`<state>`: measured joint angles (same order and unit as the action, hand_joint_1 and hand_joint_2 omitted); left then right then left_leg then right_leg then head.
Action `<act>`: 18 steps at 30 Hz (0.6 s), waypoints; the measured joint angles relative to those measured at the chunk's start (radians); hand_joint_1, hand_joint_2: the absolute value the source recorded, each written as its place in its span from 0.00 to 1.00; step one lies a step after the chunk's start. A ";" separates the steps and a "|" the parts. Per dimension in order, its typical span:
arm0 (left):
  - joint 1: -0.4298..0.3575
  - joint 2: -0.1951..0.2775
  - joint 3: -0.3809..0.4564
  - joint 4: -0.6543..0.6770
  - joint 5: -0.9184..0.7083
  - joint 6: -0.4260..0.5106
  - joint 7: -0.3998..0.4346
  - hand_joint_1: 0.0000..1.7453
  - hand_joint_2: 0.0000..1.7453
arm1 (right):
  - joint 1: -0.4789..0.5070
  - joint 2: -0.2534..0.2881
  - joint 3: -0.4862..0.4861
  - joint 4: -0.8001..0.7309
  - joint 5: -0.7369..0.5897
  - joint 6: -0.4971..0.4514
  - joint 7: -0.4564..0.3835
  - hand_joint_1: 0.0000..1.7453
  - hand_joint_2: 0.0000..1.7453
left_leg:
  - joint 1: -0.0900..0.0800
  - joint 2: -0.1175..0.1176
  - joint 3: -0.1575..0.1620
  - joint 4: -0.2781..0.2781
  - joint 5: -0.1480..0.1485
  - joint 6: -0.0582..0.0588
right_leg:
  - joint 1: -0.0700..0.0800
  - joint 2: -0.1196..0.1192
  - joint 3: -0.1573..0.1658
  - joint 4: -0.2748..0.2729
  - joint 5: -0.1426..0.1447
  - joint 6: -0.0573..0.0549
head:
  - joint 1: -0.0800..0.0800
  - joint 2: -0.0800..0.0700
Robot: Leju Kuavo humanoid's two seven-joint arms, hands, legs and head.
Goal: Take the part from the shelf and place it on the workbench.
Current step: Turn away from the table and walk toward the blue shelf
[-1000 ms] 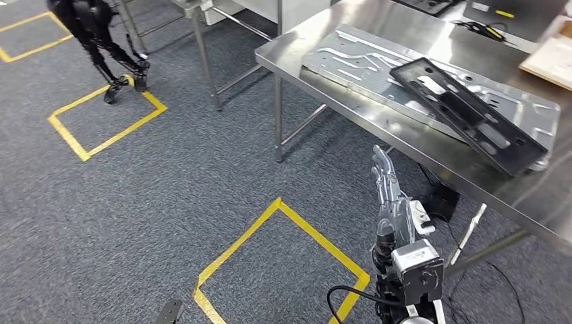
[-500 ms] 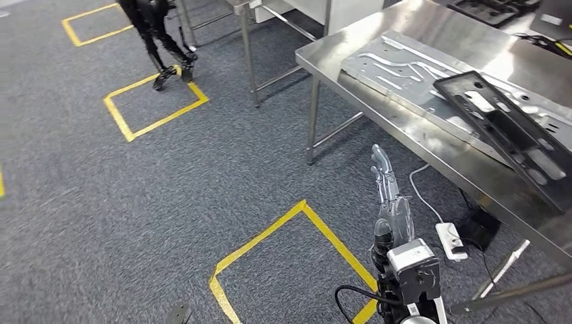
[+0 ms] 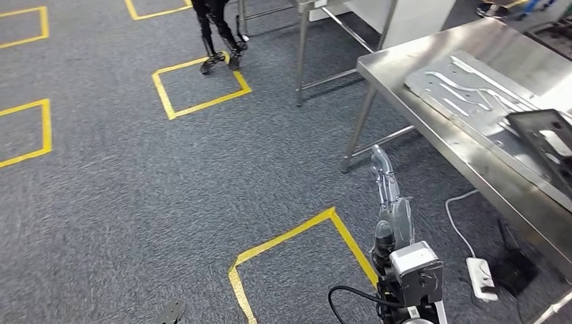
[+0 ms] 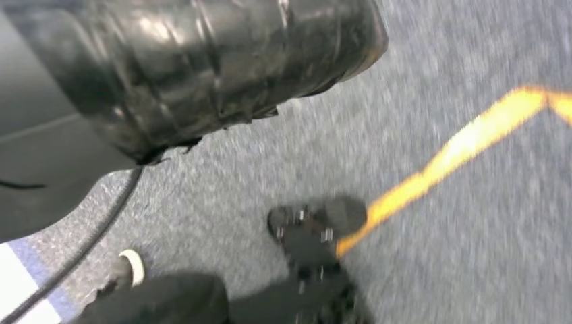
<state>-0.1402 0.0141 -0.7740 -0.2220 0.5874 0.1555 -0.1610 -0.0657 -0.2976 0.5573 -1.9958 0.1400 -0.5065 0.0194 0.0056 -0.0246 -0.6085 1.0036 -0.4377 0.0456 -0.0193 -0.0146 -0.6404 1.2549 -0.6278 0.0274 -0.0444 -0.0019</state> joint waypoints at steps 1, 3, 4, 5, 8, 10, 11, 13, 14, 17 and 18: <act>0.000 0.000 -0.001 0.000 0.001 0.000 0.000 0.00 0.00 | 0.002 -0.001 0.000 0.000 0.000 0.000 0.000 0.00 0.00 | -0.002 -0.014 0.000 0.001 -0.001 0.001 | 0.001 0.005 -0.022 0.033 -0.001 -0.001 | 0.000 0.000; 0.002 0.000 -0.001 0.000 0.002 -0.001 0.000 0.00 0.00 | 0.003 -0.002 0.000 0.000 -0.002 -0.001 0.000 0.00 0.00 | -0.003 -0.045 0.002 0.005 -0.002 0.000 | 0.000 0.014 -0.019 -0.005 0.052 -0.004 | 0.000 0.000; 0.003 0.000 -0.001 0.000 0.002 -0.001 0.000 0.00 0.00 | 0.003 -0.002 0.000 0.000 -0.006 -0.003 -0.001 0.00 0.00 | -0.003 -0.060 0.002 0.008 -0.003 -0.002 | 0.000 0.027 0.004 -0.065 0.094 -0.007 | 0.000 0.000; 0.003 0.000 -0.002 0.000 0.002 -0.002 0.000 0.00 0.00 | 0.003 -0.002 0.000 0.000 -0.012 -0.006 -0.004 0.00 0.00 | -0.004 -0.074 -0.001 0.015 -0.006 -0.006 | -0.003 0.055 0.027 -0.126 0.123 -0.010 | 0.000 0.000; 0.003 -0.001 -0.003 0.000 0.004 -0.004 0.000 0.00 0.00 | 0.004 -0.002 0.000 -0.001 -0.033 -0.014 -0.012 0.00 0.00 | 0.000 -0.111 -0.018 0.028 -0.008 -0.022 | -0.004 0.103 0.055 -0.203 0.141 -0.017 | 0.000 0.000; 0.008 0.002 -0.003 0.000 0.006 -0.002 0.000 0.00 0.00 | 0.003 -0.002 0.000 -0.001 -0.036 -0.016 -0.014 0.00 0.00 | 0.004 -0.117 -0.025 0.028 -0.006 -0.034 | -0.004 0.080 0.063 -0.210 0.144 -0.026 | 0.001 0.000; 0.010 0.003 -0.003 0.000 0.007 -0.001 0.000 0.00 0.00 | 0.002 -0.002 0.000 -0.001 -0.037 -0.015 -0.015 0.00 0.00 | 0.002 -0.096 -0.031 0.040 -0.012 -0.041 | -0.006 0.068 0.069 -0.215 0.146 -0.033 | -0.002 0.000; 0.008 0.003 -0.004 0.000 0.009 0.000 0.003 0.00 0.00 | 0.001 -0.002 0.000 -0.002 -0.038 -0.013 -0.018 0.00 0.00 | 0.001 -0.028 -0.068 0.118 -0.052 -0.051 | -0.007 0.038 0.077 -0.223 0.148 -0.043 | -0.008 0.000; 0.004 0.002 -0.004 0.000 0.011 0.000 0.004 0.00 0.00 | 0.002 -0.002 0.000 -0.003 -0.038 -0.011 -0.019 0.00 0.00 | 0.002 -0.004 -0.100 0.179 -0.081 -0.055 | -0.005 0.022 0.079 -0.224 0.146 -0.046 | -0.011 0.000; -0.001 0.002 -0.004 0.000 0.019 0.000 0.011 0.00 0.00 | 0.001 -0.002 0.000 -0.002 -0.039 -0.001 -0.019 0.00 0.00 | 0.010 0.016 -0.156 0.280 -0.104 -0.065 | -0.004 -0.023 0.082 -0.223 0.140 -0.047 | -0.011 0.000; -0.002 0.002 -0.004 0.000 0.023 0.000 0.014 0.00 0.00 | 0.000 -0.002 0.000 -0.002 -0.039 0.003 -0.019 0.00 0.00 | 0.012 0.020 -0.140 0.248 -0.080 -0.065 | -0.004 -0.036 0.085 -0.223 0.138 -0.045 | -0.011 0.000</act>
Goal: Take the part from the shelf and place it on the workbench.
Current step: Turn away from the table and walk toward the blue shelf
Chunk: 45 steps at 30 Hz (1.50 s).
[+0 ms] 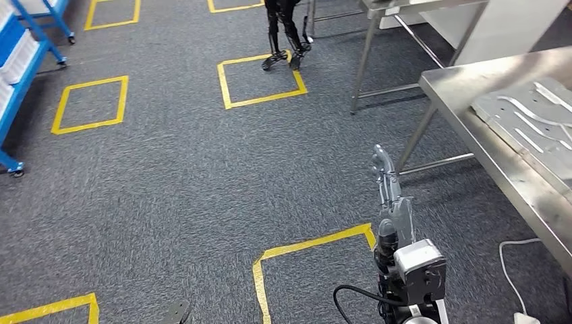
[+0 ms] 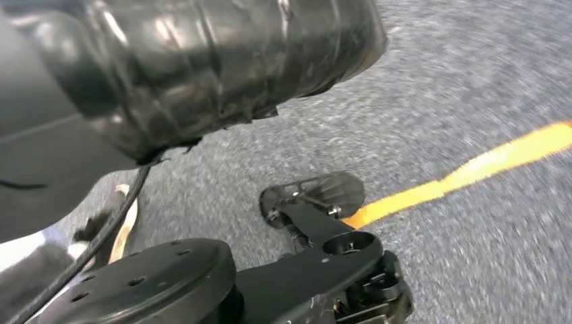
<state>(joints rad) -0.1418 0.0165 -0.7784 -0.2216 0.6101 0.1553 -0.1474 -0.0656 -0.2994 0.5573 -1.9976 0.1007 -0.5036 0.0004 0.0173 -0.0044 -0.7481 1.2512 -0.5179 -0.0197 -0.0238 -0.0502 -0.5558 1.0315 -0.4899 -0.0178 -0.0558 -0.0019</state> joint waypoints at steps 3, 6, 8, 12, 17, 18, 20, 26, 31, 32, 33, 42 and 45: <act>-0.007 0.002 0.000 0.000 0.005 0.000 0.007 0.00 0.00 | -0.007 0.000 0.000 0.001 -0.001 0.006 -0.001 0.00 0.00 | -0.006 0.046 0.101 -0.186 0.074 0.009 | 0.002 -0.035 0.011 0.000 -0.010 0.014 | 0.001 0.000; -0.015 0.003 0.000 0.000 0.009 0.000 0.011 0.00 0.00 | -0.015 0.000 0.000 0.002 -0.003 0.011 -0.002 0.00 0.00 | -0.016 0.046 0.121 -0.232 0.078 0.027 | 0.006 -0.062 0.022 -0.007 -0.016 0.033 | 0.002 0.000; -0.014 0.004 0.000 0.000 0.011 0.000 0.013 0.00 0.00 | -0.019 0.000 0.000 0.002 -0.006 0.014 -0.003 0.00 0.00 | -0.012 0.024 0.130 -0.244 0.083 0.039 | 0.003 -0.054 0.026 -0.004 -0.026 0.044 | 0.004 0.000; -0.022 0.005 0.000 0.000 0.020 0.000 0.018 0.00 0.00 | -0.023 0.001 0.000 0.006 -0.015 0.019 -0.006 0.00 0.00 | -0.009 -0.016 0.142 -0.259 0.088 0.060 | 0.001 0.036 -0.071 0.196 -0.122 0.048 | 0.015 0.000; -0.025 0.006 0.000 0.000 0.025 -0.001 0.024 0.00 0.00 | -0.021 0.001 0.000 0.017 -0.015 0.021 -0.010 0.00 0.00 | -0.010 -0.089 0.144 -0.246 0.079 0.057 | 0.000 0.075 -0.081 0.134 -0.022 0.042 | 0.017 0.000; -0.026 0.006 0.000 0.000 0.027 -0.001 0.025 0.00 0.00 | -0.021 0.001 0.000 0.019 -0.012 0.021 -0.010 0.00 0.00 | -0.011 -0.104 0.141 -0.239 0.076 0.053 | -0.003 0.098 -0.057 0.071 0.005 0.038 | 0.017 0.000; -0.029 0.006 0.000 0.000 0.032 -0.001 0.027 0.00 0.00 | -0.023 0.001 0.000 0.022 -0.001 0.022 -0.010 0.00 0.00 | -0.009 -0.127 0.131 -0.232 0.074 0.042 | -0.002 0.125 -0.035 0.017 0.017 0.033 | 0.018 0.000; -0.032 0.013 0.000 0.000 0.038 -0.002 0.029 0.00 0.00 | -0.034 0.003 0.002 0.030 0.029 0.029 -0.004 0.00 0.00 | -0.010 -0.033 0.063 -0.108 0.014 0.010 | -0.001 0.057 -0.010 -0.004 0.018 0.001 | 0.010 0.000; -0.029 0.014 0.000 0.000 0.024 -0.002 0.011 0.00 0.00 | -0.034 0.003 0.004 0.041 0.052 0.026 0.003 0.00 0.00 | -0.001 0.004 0.010 -0.021 0.017 0.001 | 0.004 -0.010 0.001 -0.002 0.004 -0.001 | 0.008 0.000; -0.022 0.014 0.000 0.000 0.018 -0.002 0.001 0.00 0.00 | -0.033 0.003 0.005 0.042 0.061 0.020 0.007 0.00 0.00 | -0.002 0.021 0.047 -0.090 0.049 0.002 | 0.004 -0.021 0.006 -0.002 0.000 0.003 | 0.008 0.000; -0.015 0.014 -0.001 0.000 0.010 -0.002 -0.008 0.00 0.00 | -0.031 0.003 0.005 0.043 0.072 0.012 0.012 0.00 0.00 | -0.007 0.043 0.082 -0.152 0.070 0.006 | 0.007 -0.030 0.011 -0.002 -0.005 0.008 | 0.007 0.000; 0.007 0.009 -0.004 0.000 0.000 0.000 0.005 0.00 0.00 | -0.007 -0.009 0.005 0.028 0.111 -0.011 0.033 0.00 0.00 | -0.013 -0.005 0.135 -0.243 0.081 0.059 | 0.011 0.025 -0.043 0.159 -0.114 0.044 | 0.021 0.000; -0.001 0.008 -0.004 0.000 0.011 -0.005 0.011 0.00 0.00 | -0.002 -0.010 0.005 0.028 0.115 -0.001 0.037 0.00 0.00 | -0.017 -0.048 0.137 -0.240 0.079 0.063 | 0.012 0.043 -0.114 0.265 -0.123 0.040 | 0.022 0.000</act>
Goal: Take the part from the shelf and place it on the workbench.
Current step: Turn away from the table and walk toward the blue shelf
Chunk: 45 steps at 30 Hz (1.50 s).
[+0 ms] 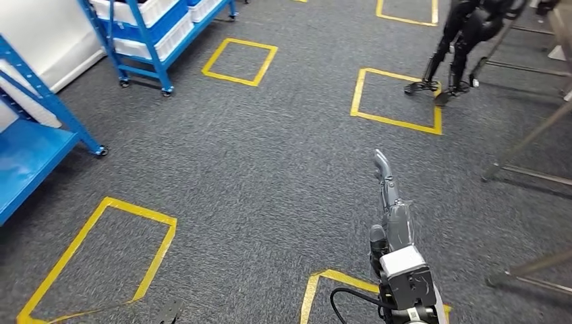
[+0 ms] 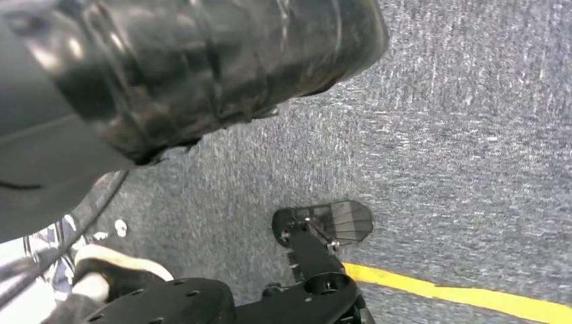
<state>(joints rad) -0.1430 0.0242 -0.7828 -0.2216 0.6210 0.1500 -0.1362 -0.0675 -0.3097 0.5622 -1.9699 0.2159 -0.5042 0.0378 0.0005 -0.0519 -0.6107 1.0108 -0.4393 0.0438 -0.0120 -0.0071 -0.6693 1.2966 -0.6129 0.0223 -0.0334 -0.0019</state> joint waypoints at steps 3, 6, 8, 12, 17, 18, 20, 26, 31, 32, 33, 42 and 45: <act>-0.003 -0.003 0.000 0.000 0.006 -0.002 0.010 0.00 0.00 | -0.001 0.000 0.000 0.000 0.009 0.006 0.006 0.00 0.00 | 0.000 -0.045 0.003 0.009 -0.005 -0.006 | -0.003 0.046 0.053 -0.157 0.109 -0.008 | 0.000 0.000; -0.012 -0.005 0.000 0.000 0.008 -0.002 0.018 0.00 0.00 | -0.003 -0.001 0.000 -0.001 0.014 0.013 0.011 0.00 0.00 | 0.004 -0.082 -0.013 0.017 -0.004 -0.021 | -0.004 0.096 0.085 -0.243 0.131 -0.014 | -0.001 0.000; -0.014 -0.005 0.000 0.000 0.009 -0.003 0.021 0.00 0.00 | -0.006 -0.001 0.000 -0.002 0.015 0.017 0.012 0.00 0.00 | 0.008 -0.092 -0.021 0.016 0.000 -0.034 | -0.003 0.072 0.092 -0.254 0.134 -0.022 | -0.001 0.000; -0.021 -0.006 0.000 0.000 0.009 -0.004 0.024 0.00 0.00 | -0.010 -0.001 0.000 -0.003 0.015 0.020 0.013 0.00 0.00 | 0.005 0.024 -0.096 0.167 -0.077 -0.050 | -0.002 0.014 0.111 -0.271 0.137 -0.044 | -0.008 0.000; -0.021 -0.008 0.000 0.000 0.009 -0.005 0.025 0.00 0.00 | -0.010 -0.001 0.000 -0.003 0.015 0.020 0.013 0.00 0.00 | 0.012 0.059 -0.108 0.188 -0.049 -0.060 | 0.002 -0.055 0.118 -0.266 0.124 -0.043 | -0.010 0.000; -0.022 -0.008 0.000 0.000 0.009 -0.005 0.025 0.00 0.00 | -0.011 -0.001 0.000 -0.003 0.015 0.020 0.013 0.00 0.00 | 0.009 0.082 -0.071 0.117 -0.023 -0.056 | 0.003 -0.067 0.121 -0.266 0.120 -0.039 | -0.010 0.000; -0.026 -0.008 0.000 0.000 0.009 -0.005 0.025 0.00 0.00 | -0.012 -0.001 0.000 -0.004 0.015 0.020 0.013 0.00 0.00 | 0.003 0.114 -0.022 0.026 0.002 -0.045 | 0.007 -0.087 0.128 -0.266 0.113 -0.029 | -0.008 0.000; -0.027 -0.008 0.000 0.000 0.010 -0.005 0.024 0.00 0.00 | -0.016 -0.002 0.000 -0.004 0.015 0.020 0.013 0.00 0.00 | 0.007 0.061 0.000 -0.007 0.009 -0.015 | 0.002 -0.049 0.109 -0.200 0.059 0.002 | -0.002 0.000; -0.034 -0.008 0.000 0.000 0.020 -0.007 0.021 0.00 0.00 | -0.012 -0.005 0.000 -0.001 0.025 0.023 0.016 0.00 0.00 | 0.004 0.004 0.001 -0.006 0.007 -0.007 | 0.001 -0.001 -0.018 0.015 -0.001 0.003 | 0.003 0.000; -0.034 -0.008 0.000 0.000 0.023 -0.008 0.022 0.00 0.00 | -0.013 -0.005 0.000 0.000 0.028 0.025 0.017 0.00 0.00 | 0.005 -0.008 0.002 -0.005 0.006 -0.008 | 0.000 0.001 -0.011 -0.012 0.026 0.002 | 0.003 0.000; -0.034 -0.008 0.000 0.000 0.025 -0.009 0.023 0.00 0.00 | -0.015 -0.005 0.000 0.000 0.031 0.027 0.018 0.00 0.00 | 0.005 -0.021 0.002 -0.002 0.005 -0.009 | -0.001 0.008 0.009 -0.064 0.064 0.001 | 0.003 0.000; -0.047 -0.003 0.000 0.000 0.027 -0.016 0.036 0.00 0.00 | -0.040 -0.005 0.008 0.009 0.066 0.034 0.028 0.00 0.00 | 0.008 -0.039 -0.049 0.065 -0.025 -0.055 | -0.009 0.036 0.096 -0.265 0.146 -0.038 | -0.003 0.000; -0.043 -0.005 -0.002 0.000 0.002 -0.028 0.021 0.00 0.00 | -0.033 -0.005 0.009 0.009 0.115 0.009 0.053 0.00 0.00 | 0.009 0.032 -0.134 0.241 -0.105 -0.063 | 0.000 -0.010 0.100 -0.267 0.143 -0.048 | -0.009 0.000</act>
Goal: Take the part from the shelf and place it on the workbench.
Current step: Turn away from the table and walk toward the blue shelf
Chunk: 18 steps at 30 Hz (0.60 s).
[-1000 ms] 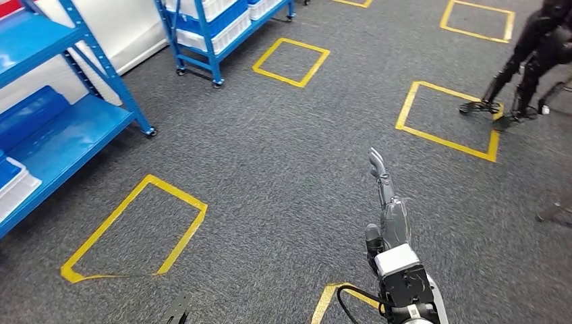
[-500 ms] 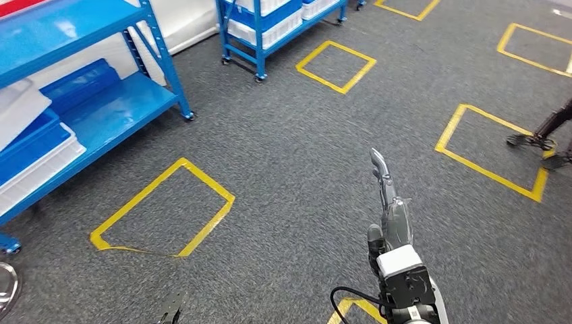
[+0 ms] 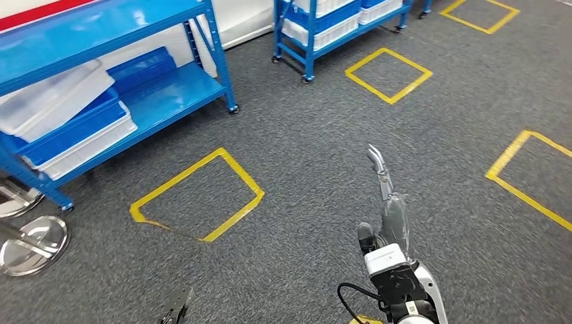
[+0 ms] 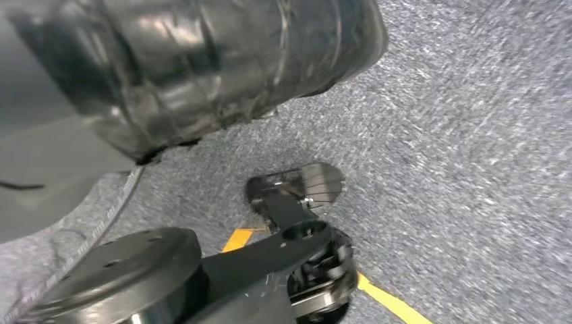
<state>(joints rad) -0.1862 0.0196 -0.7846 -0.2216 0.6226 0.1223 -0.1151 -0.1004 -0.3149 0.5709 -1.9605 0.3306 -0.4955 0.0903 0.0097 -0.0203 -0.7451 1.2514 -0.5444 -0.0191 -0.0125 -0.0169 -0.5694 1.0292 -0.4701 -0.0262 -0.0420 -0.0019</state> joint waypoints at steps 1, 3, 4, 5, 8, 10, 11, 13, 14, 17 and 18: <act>0.008 0.000 -0.002 0.000 -0.007 -0.002 -0.010 0.00 0.00 | 0.005 -0.001 0.000 -0.001 0.015 -0.007 0.009 0.00 0.00 | 0.000 0.007 -0.016 0.032 -0.006 -0.001 | 0.001 -0.014 0.001 0.000 -0.002 -0.001 | 0.000 0.000; 0.031 -0.001 -0.007 0.000 -0.014 -0.003 -0.027 0.00 0.00 | 0.015 -0.002 0.000 -0.005 0.035 -0.013 0.021 0.00 0.00 | 0.000 0.020 0.013 -0.018 0.033 0.000 | 0.002 -0.035 0.005 0.000 -0.007 0.000 | -0.001 0.000; 0.040 -0.001 -0.008 0.000 -0.015 -0.003 -0.031 0.00 0.00 | 0.018 -0.003 0.000 -0.007 0.042 -0.014 0.025 0.00 0.00 | -0.001 0.041 0.051 -0.086 0.064 0.003 | 0.003 -0.045 0.008 0.000 -0.010 0.002 | -0.001 0.000; 0.045 -0.001 -0.009 0.000 -0.014 -0.005 -0.032 0.00 0.00 | 0.021 -0.004 0.000 -0.010 0.046 -0.013 0.028 0.00 0.00 | -0.006 0.062 0.088 -0.151 0.087 0.008 | 0.006 -0.055 0.012 0.001 -0.014 0.007 | -0.001 0.000; 0.042 -0.001 -0.012 0.000 -0.012 -0.022 -0.030 0.00 0.00 | 0.023 -0.007 0.000 -0.014 0.051 -0.009 0.031 0.00 0.00 | -0.017 0.079 0.125 -0.228 0.102 0.024 | 0.013 -0.085 0.019 0.002 -0.023 0.021 | 0.002 0.000; 0.045 0.000 -0.016 0.000 -0.012 -0.037 -0.026 0.00 0.00 | 0.021 -0.008 0.000 -0.014 0.052 -0.008 0.030 0.00 0.00 | -0.015 0.054 0.129 -0.235 0.104 0.034 | 0.010 -0.092 0.027 0.003 -0.031 0.032 | 0.003 0.000; 0.047 0.000 -0.018 0.000 -0.012 -0.041 -0.024 0.00 0.00 | 0.020 -0.008 0.000 -0.014 0.052 -0.008 0.029 0.00 0.00 | -0.012 0.043 0.133 -0.239 0.106 0.039 | 0.008 -0.076 0.025 0.016 -0.043 0.037 | 0.004 0.000; 0.046 0.000 -0.020 0.000 -0.011 -0.044 -0.016 0.00 0.00 | 0.019 -0.010 0.000 -0.013 0.050 -0.009 0.026 0.00 0.00 | -0.008 0.026 0.140 -0.246 0.109 0.050 | 0.003 -0.023 -0.011 0.099 -0.091 0.044 | 0.008 0.000; 0.043 0.001 -0.020 0.000 -0.009 -0.043 -0.011 0.00 0.00 | 0.021 -0.010 0.000 -0.013 0.048 -0.009 0.025 0.00 0.00 | -0.008 0.017 0.140 -0.245 0.109 0.054 | 0.003 -0.004 -0.045 0.164 -0.121 0.045 | 0.010 0.000; 0.039 0.001 -0.020 0.000 -0.005 -0.042 0.002 0.00 0.00 | 0.024 -0.011 0.000 -0.010 0.042 -0.010 0.024 0.00 0.00 | -0.009 -0.012 0.141 -0.242 0.107 0.057 | 0.003 0.010 -0.116 0.274 -0.134 0.045 | 0.011 0.000; 0.039 0.000 -0.020 0.000 -0.005 -0.042 0.004 0.00 0.00 | 0.024 -0.011 0.000 -0.010 0.041 -0.010 0.024 0.00 0.00 | -0.009 -0.020 0.142 -0.240 0.105 0.056 | 0.003 0.011 -0.107 0.241 -0.101 0.043 | 0.011 0.000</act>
<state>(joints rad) -0.1472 0.0201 -0.8049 -0.2216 0.6178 0.0808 -0.1106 -0.0763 -0.3258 0.5711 -1.9706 0.3721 -0.5057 0.1139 0.0008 -0.0405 -0.6034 1.0113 -0.4391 0.0366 -0.0100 -0.0063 -0.6766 1.2704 -0.5713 0.0172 -0.0306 -0.0019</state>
